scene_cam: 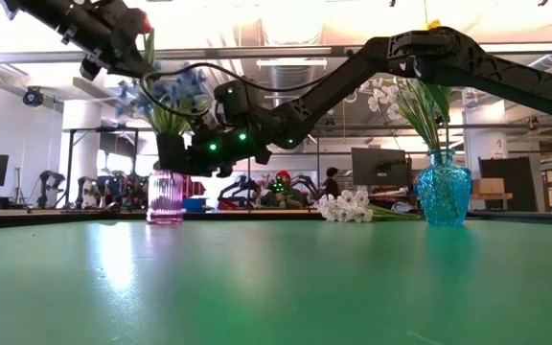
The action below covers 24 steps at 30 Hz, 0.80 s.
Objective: Sort flowers into vase by color
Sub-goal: Put the left red tulip into the purple vase
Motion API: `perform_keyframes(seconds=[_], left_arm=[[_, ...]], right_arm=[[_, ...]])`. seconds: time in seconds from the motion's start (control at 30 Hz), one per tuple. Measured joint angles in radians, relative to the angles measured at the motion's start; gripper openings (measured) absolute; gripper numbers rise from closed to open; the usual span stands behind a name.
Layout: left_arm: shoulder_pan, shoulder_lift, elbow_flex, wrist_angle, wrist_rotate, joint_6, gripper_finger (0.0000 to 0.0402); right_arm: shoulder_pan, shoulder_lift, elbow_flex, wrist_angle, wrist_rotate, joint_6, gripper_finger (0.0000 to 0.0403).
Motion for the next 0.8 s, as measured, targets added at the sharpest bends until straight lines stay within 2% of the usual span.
perform_keyframes(seconds=[0.17,0.3,0.5,0.63,0.8], left_arm=[[0.000,-0.005,0.020,-0.012,0.000,0.012,0.0000],[0.000,-0.021,0.096,-0.016,0.000,0.034,0.0000],[0.000,-0.012,0.224,-0.112,0.001,0.070,0.0000],[0.000,-0.002,0.261,-0.176,0.000,0.068,0.0000],[0.000,0.001,0.236,-0.196,0.000,0.059,0.0000]], right_arm=[[0.000,-0.002,-0.001,-0.026,-0.004,-0.015,0.0274],[0.001,-0.002,-0.003,-0.047,-0.011,-0.015,0.0305],[0.002,-0.001,-0.002,-0.075,-0.012,-0.015,0.0343],[0.002,-0.001,0.000,-0.057,-0.012,-0.016,0.0357],[0.002,-0.001,0.001,-0.029,-0.012,-0.019,0.0359]])
